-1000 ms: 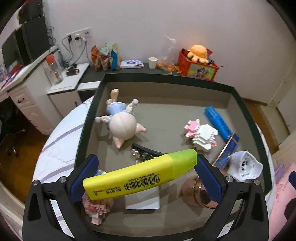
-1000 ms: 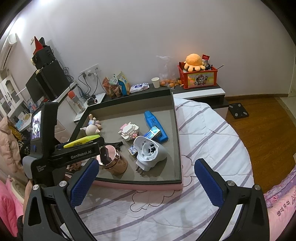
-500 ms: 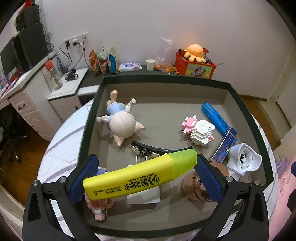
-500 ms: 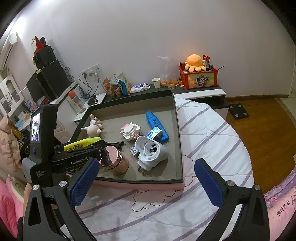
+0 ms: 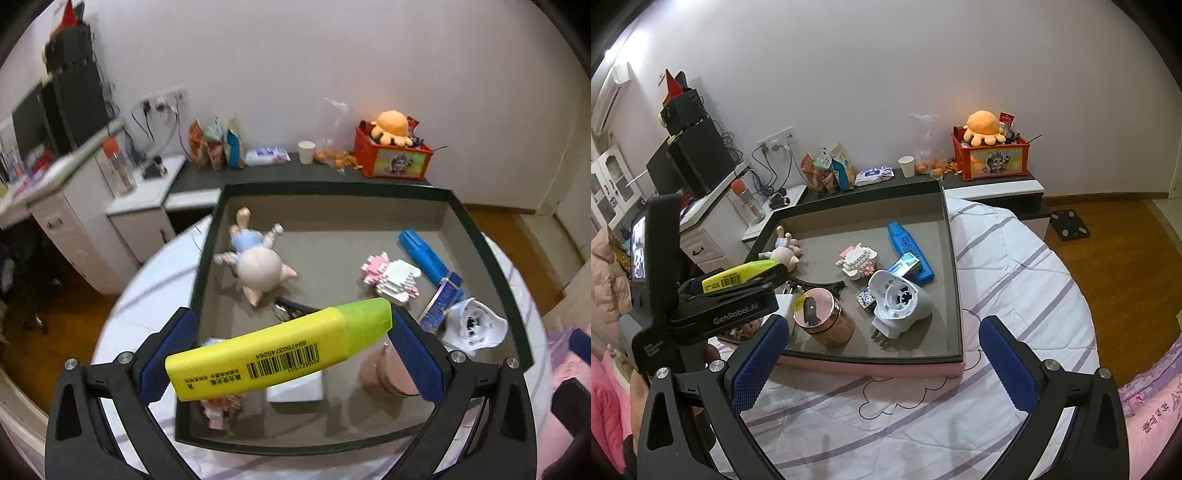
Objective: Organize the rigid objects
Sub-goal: 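Hold the yellow highlighter above the box with the left gripper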
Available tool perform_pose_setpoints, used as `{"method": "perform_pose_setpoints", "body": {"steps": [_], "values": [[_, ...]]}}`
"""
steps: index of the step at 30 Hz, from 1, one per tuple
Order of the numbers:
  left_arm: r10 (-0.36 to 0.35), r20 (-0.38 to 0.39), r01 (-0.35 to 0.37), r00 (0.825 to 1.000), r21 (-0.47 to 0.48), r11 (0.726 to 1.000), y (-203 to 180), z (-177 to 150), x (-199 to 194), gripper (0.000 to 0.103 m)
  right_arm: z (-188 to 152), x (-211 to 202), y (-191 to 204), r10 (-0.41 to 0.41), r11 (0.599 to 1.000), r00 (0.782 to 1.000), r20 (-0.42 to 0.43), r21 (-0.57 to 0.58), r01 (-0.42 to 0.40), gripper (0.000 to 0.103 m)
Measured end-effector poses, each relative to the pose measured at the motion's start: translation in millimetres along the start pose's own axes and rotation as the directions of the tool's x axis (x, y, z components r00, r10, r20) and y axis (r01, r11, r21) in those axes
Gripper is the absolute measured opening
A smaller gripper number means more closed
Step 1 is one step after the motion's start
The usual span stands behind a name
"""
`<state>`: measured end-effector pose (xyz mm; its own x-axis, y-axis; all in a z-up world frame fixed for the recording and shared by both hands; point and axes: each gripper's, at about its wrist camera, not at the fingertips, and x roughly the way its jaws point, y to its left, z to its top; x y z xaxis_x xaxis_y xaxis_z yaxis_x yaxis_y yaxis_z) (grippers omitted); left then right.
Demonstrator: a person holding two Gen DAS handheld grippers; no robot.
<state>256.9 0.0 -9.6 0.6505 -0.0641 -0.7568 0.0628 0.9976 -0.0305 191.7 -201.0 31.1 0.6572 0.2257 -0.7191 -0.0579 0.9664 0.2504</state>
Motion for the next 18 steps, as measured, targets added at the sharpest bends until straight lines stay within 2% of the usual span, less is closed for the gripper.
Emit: {"method": "perform_pose_setpoints", "body": {"steps": [11, 18], "values": [[0.058, 0.08, -0.059, 0.995, 0.01, 0.998, -2.2, -1.0, -23.8, 0.103, -0.8, 0.0, 1.3, -0.004, 1.0, 1.0, -0.002, -0.001, 0.004, 0.103], [0.024, 0.052, -0.026, 0.998, 0.04, 0.999, -8.9, -1.2, -19.1, 0.103, -1.4, -1.4, 6.6, 0.001, 1.0, 1.0, -0.001, -0.009, -0.001, 0.103]]}}
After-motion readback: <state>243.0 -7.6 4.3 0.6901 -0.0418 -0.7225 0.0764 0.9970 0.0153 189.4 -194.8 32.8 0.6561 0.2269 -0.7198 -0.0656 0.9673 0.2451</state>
